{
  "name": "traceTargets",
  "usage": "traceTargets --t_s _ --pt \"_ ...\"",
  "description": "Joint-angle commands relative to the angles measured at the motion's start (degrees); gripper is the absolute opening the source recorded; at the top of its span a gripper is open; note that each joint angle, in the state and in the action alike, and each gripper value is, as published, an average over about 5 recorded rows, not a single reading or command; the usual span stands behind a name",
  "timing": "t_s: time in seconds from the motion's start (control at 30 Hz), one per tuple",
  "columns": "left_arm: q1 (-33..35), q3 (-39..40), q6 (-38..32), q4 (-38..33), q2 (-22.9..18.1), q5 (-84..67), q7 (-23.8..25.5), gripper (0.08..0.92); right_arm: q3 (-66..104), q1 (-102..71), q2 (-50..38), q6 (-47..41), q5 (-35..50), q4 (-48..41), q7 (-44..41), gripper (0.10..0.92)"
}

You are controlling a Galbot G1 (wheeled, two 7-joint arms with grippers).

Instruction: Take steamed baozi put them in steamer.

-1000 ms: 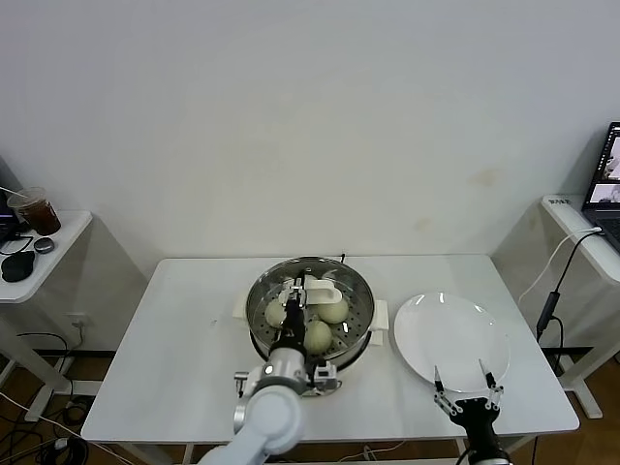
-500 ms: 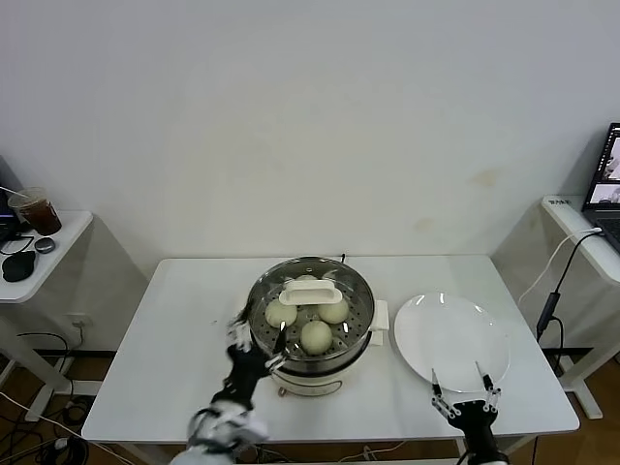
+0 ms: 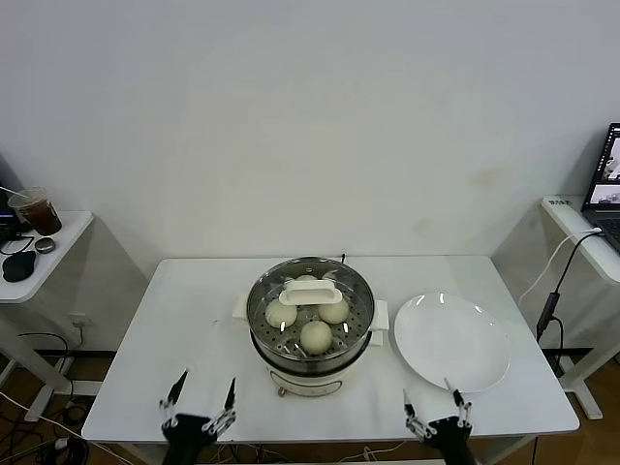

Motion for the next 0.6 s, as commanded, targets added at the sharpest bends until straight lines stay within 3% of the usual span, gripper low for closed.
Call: traceTargets --t_s 0.03,0.6 --pt "8.60 -5.12 -14.76 7.67 -1.25 -15.58 1.42 0.823 -4.31 -3.37 -2.47 -2.89 2.73 2.21 0.43 0.823" --pt "7.85 -6.31 -13.08 8.04 -1.25 -13.96 3.72 0.823 -4.08 -3.54 -2.28 -2.90 2.52 2.24 0.43 0.823"
